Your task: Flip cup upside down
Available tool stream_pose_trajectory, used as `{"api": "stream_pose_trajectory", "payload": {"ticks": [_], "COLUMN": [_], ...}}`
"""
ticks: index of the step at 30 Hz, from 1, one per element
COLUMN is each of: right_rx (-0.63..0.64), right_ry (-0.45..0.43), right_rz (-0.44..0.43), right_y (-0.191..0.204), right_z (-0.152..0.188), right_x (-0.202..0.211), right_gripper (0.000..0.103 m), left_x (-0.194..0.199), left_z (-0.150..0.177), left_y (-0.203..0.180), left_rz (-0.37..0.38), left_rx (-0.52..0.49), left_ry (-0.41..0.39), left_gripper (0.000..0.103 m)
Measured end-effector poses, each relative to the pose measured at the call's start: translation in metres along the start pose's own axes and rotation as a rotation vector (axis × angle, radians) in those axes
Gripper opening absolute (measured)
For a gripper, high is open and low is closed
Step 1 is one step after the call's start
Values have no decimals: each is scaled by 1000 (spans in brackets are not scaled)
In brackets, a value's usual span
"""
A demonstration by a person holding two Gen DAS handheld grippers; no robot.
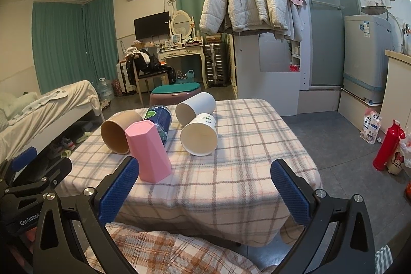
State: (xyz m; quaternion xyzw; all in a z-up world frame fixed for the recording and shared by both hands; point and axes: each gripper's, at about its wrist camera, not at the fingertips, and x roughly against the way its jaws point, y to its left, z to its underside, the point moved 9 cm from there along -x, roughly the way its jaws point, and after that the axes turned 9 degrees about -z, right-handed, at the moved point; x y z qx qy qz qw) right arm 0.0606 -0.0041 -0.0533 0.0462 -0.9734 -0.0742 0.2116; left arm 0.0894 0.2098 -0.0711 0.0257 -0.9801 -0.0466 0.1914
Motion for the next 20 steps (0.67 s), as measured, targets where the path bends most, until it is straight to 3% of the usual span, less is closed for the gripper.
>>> {"api": "stream_pose_trajectory", "payload": {"ticks": [20], "right_rx": [-7], "right_ry": [24], "right_rz": [-2], "right_y": [-2], "right_z": [9], "right_x": [-7], "right_gripper": [103], "left_x": [-1], "left_z": [2], "left_y": [-2], "left_rz": [-2], "left_rx": [-5], "left_ry": [6], "left_gripper": [103]}}
